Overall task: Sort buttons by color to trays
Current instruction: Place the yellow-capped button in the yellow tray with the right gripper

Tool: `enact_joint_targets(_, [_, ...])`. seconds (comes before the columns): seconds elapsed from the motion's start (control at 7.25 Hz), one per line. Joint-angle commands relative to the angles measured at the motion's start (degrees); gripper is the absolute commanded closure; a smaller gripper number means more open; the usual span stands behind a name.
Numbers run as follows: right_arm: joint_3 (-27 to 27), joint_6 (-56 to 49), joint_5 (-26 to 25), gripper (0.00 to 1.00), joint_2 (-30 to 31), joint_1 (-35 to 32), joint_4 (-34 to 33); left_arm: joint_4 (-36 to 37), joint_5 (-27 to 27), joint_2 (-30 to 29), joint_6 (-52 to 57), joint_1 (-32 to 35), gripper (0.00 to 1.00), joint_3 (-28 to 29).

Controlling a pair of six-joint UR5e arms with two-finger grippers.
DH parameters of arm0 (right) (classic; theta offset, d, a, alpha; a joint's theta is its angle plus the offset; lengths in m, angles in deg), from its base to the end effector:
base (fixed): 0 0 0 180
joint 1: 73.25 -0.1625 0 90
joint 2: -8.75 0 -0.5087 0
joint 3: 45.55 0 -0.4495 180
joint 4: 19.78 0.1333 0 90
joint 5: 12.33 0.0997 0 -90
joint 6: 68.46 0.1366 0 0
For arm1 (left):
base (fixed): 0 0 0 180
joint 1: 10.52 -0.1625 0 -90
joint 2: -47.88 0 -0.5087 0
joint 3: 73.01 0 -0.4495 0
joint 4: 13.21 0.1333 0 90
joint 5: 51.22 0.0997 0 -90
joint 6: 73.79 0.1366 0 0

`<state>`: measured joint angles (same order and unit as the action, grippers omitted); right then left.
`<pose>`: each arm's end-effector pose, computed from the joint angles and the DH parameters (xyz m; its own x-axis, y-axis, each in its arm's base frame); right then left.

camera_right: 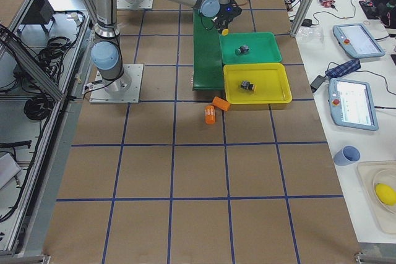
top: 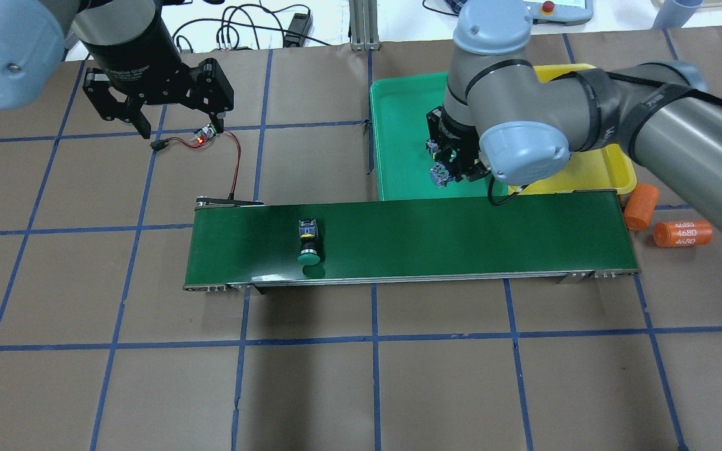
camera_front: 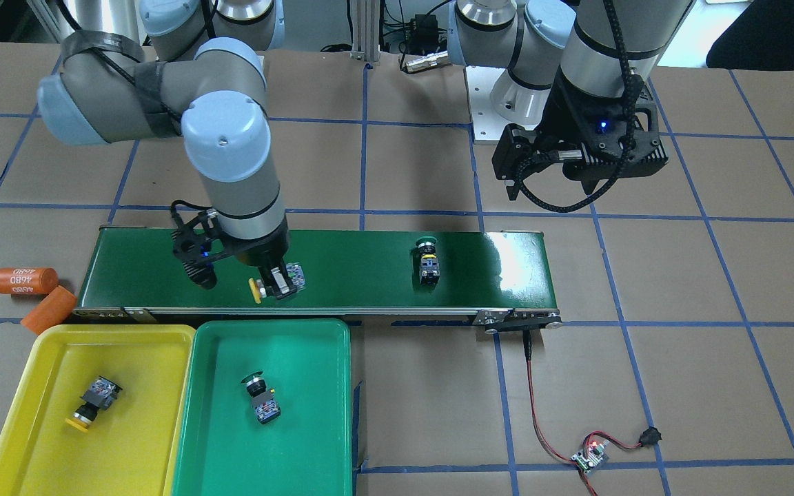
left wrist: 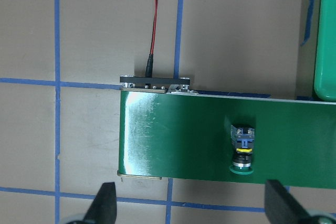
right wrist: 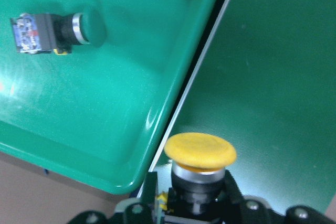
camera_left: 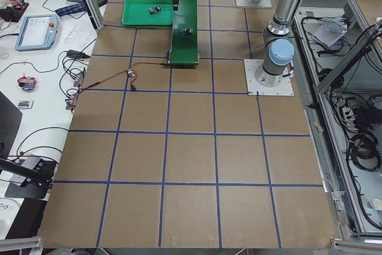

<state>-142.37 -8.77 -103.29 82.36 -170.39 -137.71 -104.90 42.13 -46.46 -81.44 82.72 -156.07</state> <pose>0.2129 -0.6458 0.3455 -0.6077 0.7917 -0.0626 0.7941 0.6052 -0.0559 -0.1584 -0.5814 0.5554 -0.9954 -0.0779 -0.0558 -0.0767 0.9968 -0.0235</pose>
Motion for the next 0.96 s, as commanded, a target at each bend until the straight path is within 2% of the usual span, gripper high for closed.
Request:
enact_joint_targets(0.0, [1.6,-25.9,-0.4,1.0,-1.4,9.9,-2.0,-0.1,0.1,0.0,0.0,0.0,0.0,0.0])
enact_joint_targets(0.14, [1.7,-31.8,-0.5,1.0,-4.3,11.7,-6.7,-0.1,0.1,0.0,0.0,0.0,0.0,0.0])
enact_joint_targets(0.41, [2.0,-38.7,0.0,1.0,-11.9,12.1,-20.6,-0.1,0.1,0.0,-0.1,0.0,0.0,0.0])
enact_joint_targets(0.55, [2.3,-43.4,-0.4,1.0,-14.8,12.2,-25.1,-0.1,0.1,0.3,-0.1,0.0,0.0,0.0])
enact_joint_targets(0.69, [2.5,-46.0,-0.3,1.0,-15.2,12.8,-25.2,-0.1,0.2,0.0,-0.5,0.0,0.0,-0.5])
enact_joint_targets(0.83, [2.4,-48.9,-0.8,0.86,-15.3,14.3,-25.2,0.0,0.2,-0.4,-0.6,0.0,0.0,-0.2])
